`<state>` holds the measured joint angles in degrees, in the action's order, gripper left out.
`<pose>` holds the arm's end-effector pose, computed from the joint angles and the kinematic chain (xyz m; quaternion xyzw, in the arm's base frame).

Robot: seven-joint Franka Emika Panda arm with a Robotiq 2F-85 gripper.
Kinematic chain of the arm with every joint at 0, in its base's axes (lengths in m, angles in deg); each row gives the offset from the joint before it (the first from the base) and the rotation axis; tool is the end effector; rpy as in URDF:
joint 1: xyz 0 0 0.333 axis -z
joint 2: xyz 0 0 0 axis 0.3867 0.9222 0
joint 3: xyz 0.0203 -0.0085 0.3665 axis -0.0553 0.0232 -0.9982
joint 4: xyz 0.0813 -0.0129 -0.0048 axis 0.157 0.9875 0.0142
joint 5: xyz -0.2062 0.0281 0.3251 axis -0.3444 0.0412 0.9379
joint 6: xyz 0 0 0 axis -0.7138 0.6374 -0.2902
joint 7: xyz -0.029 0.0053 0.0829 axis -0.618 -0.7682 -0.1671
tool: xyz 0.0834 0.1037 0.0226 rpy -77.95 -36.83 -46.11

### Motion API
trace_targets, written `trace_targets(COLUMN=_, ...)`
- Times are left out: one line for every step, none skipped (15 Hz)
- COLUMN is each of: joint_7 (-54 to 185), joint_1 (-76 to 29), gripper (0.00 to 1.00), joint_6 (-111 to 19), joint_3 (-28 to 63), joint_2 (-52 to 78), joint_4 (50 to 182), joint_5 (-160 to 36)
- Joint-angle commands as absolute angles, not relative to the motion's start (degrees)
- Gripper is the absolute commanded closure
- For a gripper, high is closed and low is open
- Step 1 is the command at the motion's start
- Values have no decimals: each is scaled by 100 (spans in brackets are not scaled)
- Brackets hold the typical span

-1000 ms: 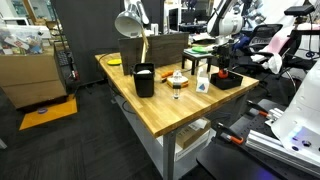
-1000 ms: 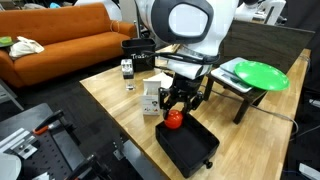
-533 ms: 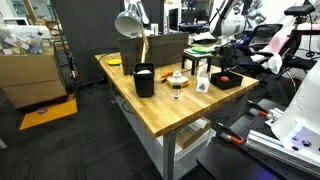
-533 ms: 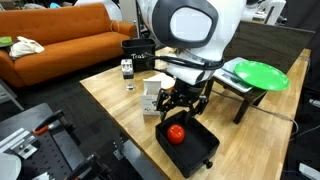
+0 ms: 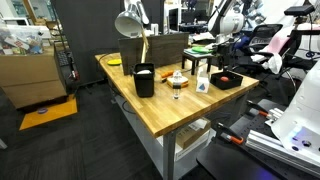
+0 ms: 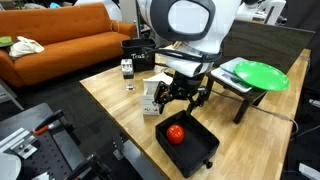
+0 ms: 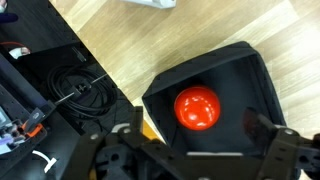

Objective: Place the red ball inside the black pot

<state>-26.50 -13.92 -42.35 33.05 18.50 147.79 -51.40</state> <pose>0.4829 -0.2515 0.2334 0.4224 -0.8985 -0.0882 0.0809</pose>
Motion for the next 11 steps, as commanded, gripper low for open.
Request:
trace_targets(joint_7=-2672, joint_1=-1326, gripper=0, joint_6=-4224, joint_3=3227, joint_2=1798, joint_4=14782, joint_5=-5174)
trace_targets(joint_7=-2672, joint_1=-1325, gripper=0, joint_6=-4224, joint_3=3225, joint_2=1772, joint_4=14803, joint_5=-5174)
trace_targets(joint_7=-2671, joint_1=-1319, gripper=0, joint_6=-4224, joint_3=3226, joint_2=1772, joint_4=14815, joint_5=-5173)
trace_targets(joint_7=-2671, joint_1=-1319, gripper=0, joint_6=-4224, joint_3=3227, joint_2=1773, joint_4=14823, joint_5=-5173)
trace_targets(joint_7=-2671, joint_1=-1319, gripper=0, joint_6=-4224, joint_3=3227, joint_2=1773, joint_4=14827, joint_5=-5173)
trace_targets(joint_7=-2671, joint_1=-1319, gripper=0, joint_6=-4224, joint_3=3227, joint_2=1773, joint_4=14828, joint_5=-5173)
trace_targets(joint_7=-2671, joint_1=-1319, gripper=0, joint_6=-4224, joint_3=3227, joint_2=1773, joint_4=14828, joint_5=-5173)
trace_targets(joint_7=-2671, joint_1=-1319, gripper=0, joint_6=-4224, joint_3=3227, joint_2=1773, joint_4=14828, joint_5=-5173)
trace_targets(joint_7=-2671, joint_1=-1319, gripper=0, joint_6=-4224, joint_3=3227, joint_2=1773, joint_4=14828, joint_5=-5173)
trace_targets(joint_7=-2671, joint_1=-1319, gripper=0, joint_6=-4224, joint_3=3227, joint_2=1773, joint_4=14828, joint_5=-5173)
trace_targets(joint_7=-2671, joint_1=-1319, gripper=0, joint_6=-4224, joint_3=3227, joint_2=1773, joint_4=14828, joint_5=-5173)
